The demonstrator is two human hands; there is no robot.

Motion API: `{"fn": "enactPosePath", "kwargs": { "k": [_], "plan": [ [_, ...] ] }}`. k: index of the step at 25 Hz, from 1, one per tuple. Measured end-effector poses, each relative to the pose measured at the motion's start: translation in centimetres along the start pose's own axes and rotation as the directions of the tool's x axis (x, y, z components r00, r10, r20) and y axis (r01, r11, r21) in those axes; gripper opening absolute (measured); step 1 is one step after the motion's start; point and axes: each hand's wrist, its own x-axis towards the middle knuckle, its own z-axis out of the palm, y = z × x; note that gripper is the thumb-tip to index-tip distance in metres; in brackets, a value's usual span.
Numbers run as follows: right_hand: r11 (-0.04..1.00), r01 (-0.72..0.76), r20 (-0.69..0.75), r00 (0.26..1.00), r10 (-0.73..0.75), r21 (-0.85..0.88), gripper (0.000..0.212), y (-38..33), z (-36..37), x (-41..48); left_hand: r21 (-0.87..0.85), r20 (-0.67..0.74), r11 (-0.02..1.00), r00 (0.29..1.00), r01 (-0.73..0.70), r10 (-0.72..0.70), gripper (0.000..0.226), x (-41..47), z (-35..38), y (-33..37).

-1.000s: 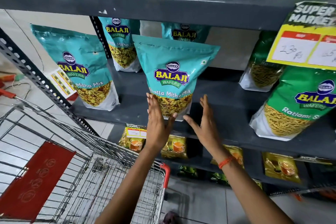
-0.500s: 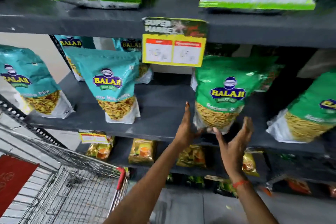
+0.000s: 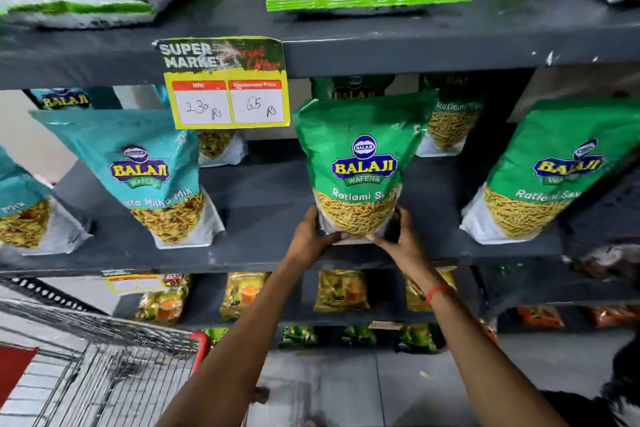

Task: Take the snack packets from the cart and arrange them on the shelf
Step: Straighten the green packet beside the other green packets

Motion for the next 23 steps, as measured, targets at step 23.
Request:
{"fn": "enactPosePath", "kwargs": {
  "k": [23],
  "plan": [
    [0.999,0.013,-0.612,0.790,-0.040,-0.049,0.117,4.5,-14.8,-3.0,0.011,0.272,0.971,0.935,-0.237,0.226,0.094,2.4,20.8,8.7]
  ]
}}
